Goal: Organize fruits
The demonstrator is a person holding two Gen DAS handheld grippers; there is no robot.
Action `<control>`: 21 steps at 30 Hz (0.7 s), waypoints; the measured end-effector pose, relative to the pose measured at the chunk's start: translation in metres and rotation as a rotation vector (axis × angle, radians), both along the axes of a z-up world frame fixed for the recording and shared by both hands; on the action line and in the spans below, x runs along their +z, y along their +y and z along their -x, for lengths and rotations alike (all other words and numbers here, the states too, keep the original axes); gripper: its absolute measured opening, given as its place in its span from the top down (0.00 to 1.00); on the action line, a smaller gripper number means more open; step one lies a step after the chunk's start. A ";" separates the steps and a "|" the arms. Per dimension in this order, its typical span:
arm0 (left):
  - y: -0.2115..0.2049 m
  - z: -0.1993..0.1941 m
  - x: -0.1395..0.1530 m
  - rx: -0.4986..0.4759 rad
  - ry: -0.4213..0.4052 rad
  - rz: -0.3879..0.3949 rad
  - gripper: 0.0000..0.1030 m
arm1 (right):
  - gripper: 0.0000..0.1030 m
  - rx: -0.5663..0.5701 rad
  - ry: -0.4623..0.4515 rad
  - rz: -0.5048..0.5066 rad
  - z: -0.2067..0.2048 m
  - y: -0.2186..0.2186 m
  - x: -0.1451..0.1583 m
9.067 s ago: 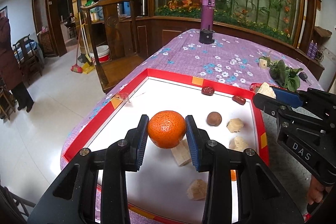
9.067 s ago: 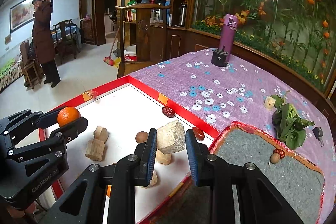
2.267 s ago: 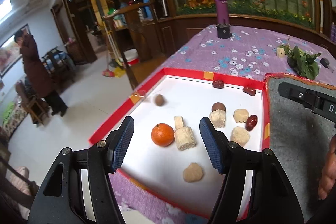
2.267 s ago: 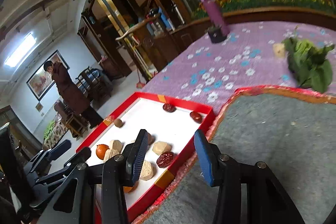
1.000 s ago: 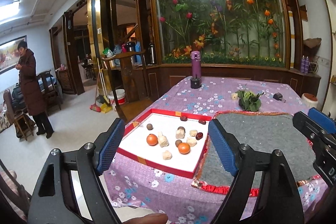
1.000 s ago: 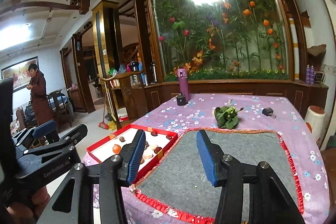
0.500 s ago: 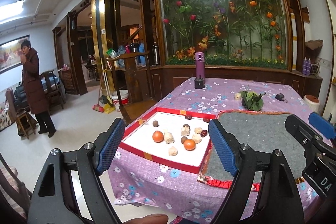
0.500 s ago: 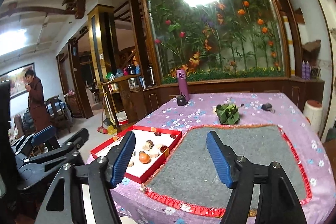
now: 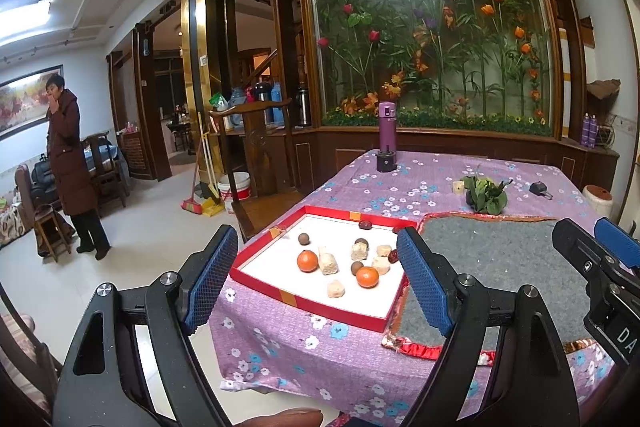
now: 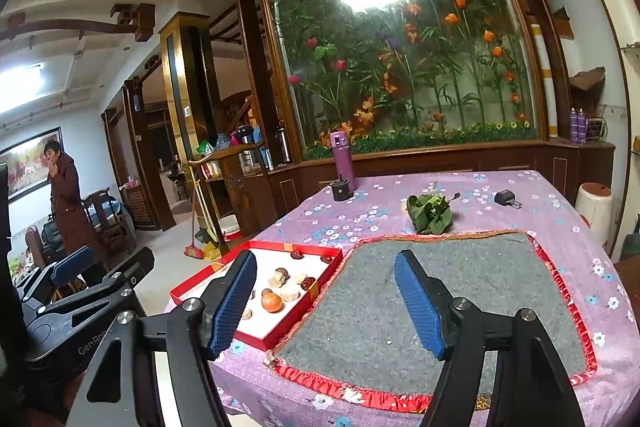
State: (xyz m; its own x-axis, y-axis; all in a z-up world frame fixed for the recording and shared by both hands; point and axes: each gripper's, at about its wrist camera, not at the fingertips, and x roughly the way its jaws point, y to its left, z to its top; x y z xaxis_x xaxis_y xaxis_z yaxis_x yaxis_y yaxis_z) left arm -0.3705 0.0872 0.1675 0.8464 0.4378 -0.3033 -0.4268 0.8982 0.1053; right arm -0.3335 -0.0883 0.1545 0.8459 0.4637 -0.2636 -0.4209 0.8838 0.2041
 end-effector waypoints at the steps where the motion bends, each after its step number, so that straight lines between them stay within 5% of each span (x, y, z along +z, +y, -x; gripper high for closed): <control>1: 0.000 0.001 0.000 0.002 -0.002 -0.001 0.20 | 0.32 0.001 -0.003 0.002 0.000 0.000 0.000; 21: 0.001 0.002 0.002 0.008 -0.003 -0.002 0.20 | 0.32 0.014 0.003 0.012 0.001 0.004 -0.004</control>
State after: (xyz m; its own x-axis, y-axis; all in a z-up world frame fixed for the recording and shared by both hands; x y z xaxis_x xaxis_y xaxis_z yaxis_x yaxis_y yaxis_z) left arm -0.3730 0.0879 0.1695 0.8439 0.4452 -0.2994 -0.4343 0.8945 0.1058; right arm -0.3346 -0.0848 0.1509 0.8385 0.4723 -0.2717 -0.4328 0.8803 0.1944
